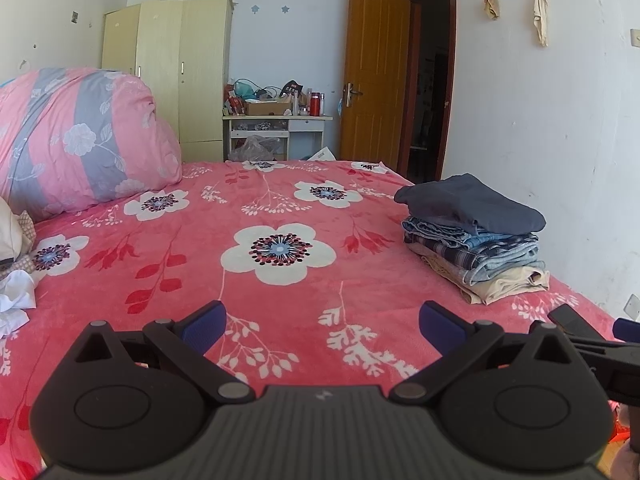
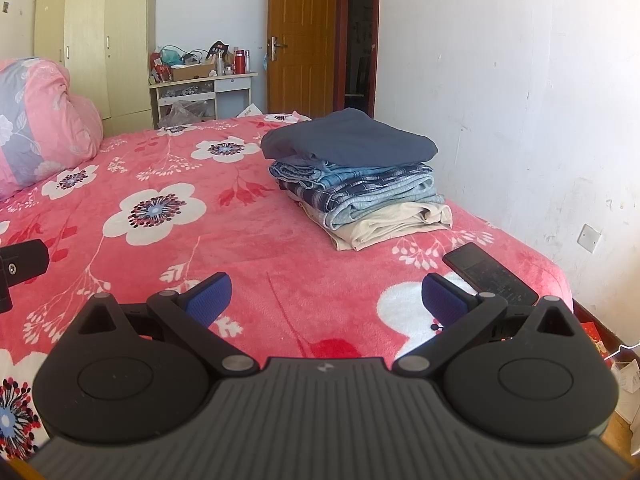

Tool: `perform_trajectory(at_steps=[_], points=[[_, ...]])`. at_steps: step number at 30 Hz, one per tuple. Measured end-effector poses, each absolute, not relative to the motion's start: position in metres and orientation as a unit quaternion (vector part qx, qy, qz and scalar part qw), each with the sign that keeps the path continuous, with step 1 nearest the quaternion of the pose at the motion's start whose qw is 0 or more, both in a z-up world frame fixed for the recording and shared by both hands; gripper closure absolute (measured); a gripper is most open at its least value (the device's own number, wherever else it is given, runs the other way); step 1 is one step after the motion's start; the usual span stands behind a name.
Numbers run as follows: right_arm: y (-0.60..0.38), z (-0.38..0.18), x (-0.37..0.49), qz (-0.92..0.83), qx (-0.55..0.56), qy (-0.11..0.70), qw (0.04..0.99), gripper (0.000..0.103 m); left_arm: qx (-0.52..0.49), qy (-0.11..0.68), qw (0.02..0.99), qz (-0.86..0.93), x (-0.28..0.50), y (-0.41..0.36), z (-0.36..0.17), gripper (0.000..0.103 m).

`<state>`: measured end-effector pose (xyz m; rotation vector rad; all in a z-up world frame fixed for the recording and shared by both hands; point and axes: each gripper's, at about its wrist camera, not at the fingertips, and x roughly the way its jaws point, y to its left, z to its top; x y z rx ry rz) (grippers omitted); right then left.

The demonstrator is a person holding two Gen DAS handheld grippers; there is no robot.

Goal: Fold clothes

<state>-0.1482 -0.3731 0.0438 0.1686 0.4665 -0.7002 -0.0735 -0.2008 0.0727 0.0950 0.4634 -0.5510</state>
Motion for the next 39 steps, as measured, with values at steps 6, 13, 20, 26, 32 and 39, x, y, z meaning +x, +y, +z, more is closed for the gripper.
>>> perform_trajectory(at_steps=[6,13,20,26,32,39], points=[[-0.374,0.044,-0.148,-0.338,0.082,0.226,0.910,0.001,0.046,0.227,0.935,-0.268,-0.075,-0.202,0.072,0.000],[-0.374,0.043,-0.148,-0.337,0.083,0.227,0.910,0.001,0.047,0.230,0.935,-0.266,-0.074,-0.201,0.071,0.000],[-0.370,0.042,-0.147,-0.335,0.085,0.228,0.910,0.001,0.048,0.232,0.935,-0.265,-0.074,-0.199,0.070,0.000],[-0.367,0.041,-0.147,-0.334,0.085,0.229,0.911,0.001,0.047,0.232,0.935,-0.265,-0.073,-0.199,0.070,0.000],[-0.365,0.040,-0.147,-0.334,0.084,0.228,0.911,0.001,0.048,0.232,0.935,-0.264,-0.073,-0.199,0.069,0.000],[-0.365,0.040,-0.148,-0.334,0.085,0.229,0.910,0.001,0.048,0.233,0.935,-0.263,-0.074,-0.198,0.069,0.000]])
